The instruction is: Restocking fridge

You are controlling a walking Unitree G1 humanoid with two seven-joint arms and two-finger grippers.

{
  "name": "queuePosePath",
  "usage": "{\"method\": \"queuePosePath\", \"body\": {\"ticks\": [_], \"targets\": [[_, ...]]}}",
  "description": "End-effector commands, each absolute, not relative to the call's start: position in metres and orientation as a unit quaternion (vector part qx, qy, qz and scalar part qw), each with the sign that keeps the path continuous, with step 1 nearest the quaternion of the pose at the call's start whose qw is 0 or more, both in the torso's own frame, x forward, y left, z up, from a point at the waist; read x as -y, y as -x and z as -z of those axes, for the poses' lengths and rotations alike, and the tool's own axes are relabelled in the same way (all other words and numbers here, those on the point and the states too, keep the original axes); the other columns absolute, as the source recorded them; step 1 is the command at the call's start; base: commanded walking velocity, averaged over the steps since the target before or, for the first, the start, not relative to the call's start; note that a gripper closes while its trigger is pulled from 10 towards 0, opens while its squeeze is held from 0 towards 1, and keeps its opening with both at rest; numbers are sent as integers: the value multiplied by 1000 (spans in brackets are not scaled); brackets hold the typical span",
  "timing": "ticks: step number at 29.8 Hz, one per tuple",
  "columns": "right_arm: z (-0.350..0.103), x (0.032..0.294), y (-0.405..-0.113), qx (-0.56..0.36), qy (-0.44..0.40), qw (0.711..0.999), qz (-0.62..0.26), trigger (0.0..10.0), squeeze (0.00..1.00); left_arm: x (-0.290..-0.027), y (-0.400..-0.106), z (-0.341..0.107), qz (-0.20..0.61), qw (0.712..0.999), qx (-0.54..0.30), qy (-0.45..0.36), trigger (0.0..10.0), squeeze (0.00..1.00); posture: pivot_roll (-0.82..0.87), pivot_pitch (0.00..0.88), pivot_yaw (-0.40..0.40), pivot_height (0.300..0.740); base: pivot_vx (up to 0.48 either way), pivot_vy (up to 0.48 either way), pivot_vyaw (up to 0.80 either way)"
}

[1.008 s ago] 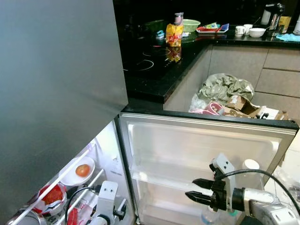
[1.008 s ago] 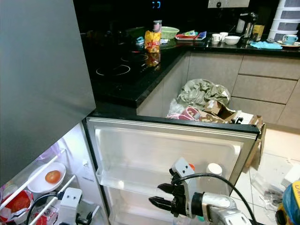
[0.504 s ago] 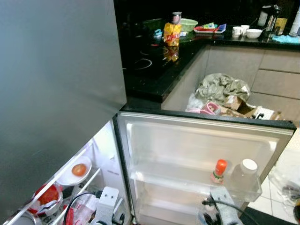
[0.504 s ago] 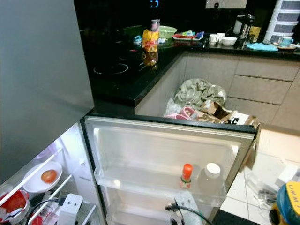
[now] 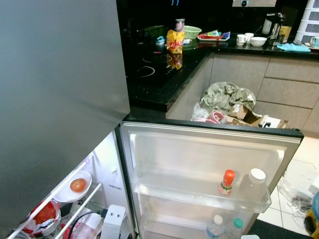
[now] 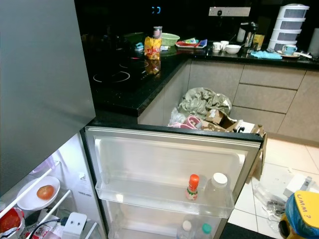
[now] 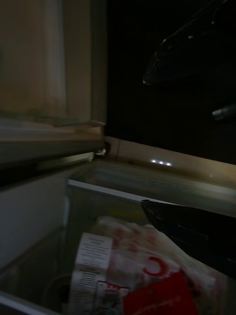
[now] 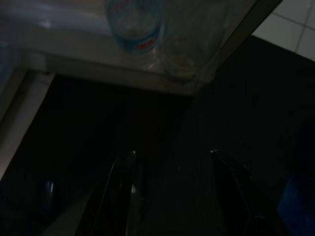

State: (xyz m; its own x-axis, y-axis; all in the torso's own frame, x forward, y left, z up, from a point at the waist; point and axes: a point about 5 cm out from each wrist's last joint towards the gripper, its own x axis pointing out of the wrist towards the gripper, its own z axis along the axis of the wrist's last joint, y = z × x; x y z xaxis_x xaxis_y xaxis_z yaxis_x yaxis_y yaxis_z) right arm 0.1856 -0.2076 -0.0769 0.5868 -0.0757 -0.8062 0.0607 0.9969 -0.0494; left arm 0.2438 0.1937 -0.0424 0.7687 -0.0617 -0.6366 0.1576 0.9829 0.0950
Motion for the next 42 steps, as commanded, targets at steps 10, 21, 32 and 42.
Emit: {"method": "queuePosePath", "body": {"ticks": [10, 21, 32, 42], "targets": [[84, 211, -174, -465, 5, 884, 50, 10000, 0, -192, -241, 46, 46, 935, -349, -50, 10000, 0, -124, 82, 50, 740, 0, 0, 0], [86, 184, -181, -470, 15, 882, 21, 10000, 0, -191, -240, 46, 50, 934, -351, -47, 10000, 0, -123, 88, 44, 740, 0, -201, 0], [89, 177, -176, -477, 25, 878, 2, 10000, 0, -189, -240, 47, 52, 934, -350, -44, 10000, 0, -127, 88, 42, 740, 0, -480, 0], [93, 174, -166, -484, 29, 874, -14, 10000, 0, -188, -240, 47, 54, 935, -348, -42, 10000, 0, -133, 91, 41, 740, 0, -480, 278]]}}
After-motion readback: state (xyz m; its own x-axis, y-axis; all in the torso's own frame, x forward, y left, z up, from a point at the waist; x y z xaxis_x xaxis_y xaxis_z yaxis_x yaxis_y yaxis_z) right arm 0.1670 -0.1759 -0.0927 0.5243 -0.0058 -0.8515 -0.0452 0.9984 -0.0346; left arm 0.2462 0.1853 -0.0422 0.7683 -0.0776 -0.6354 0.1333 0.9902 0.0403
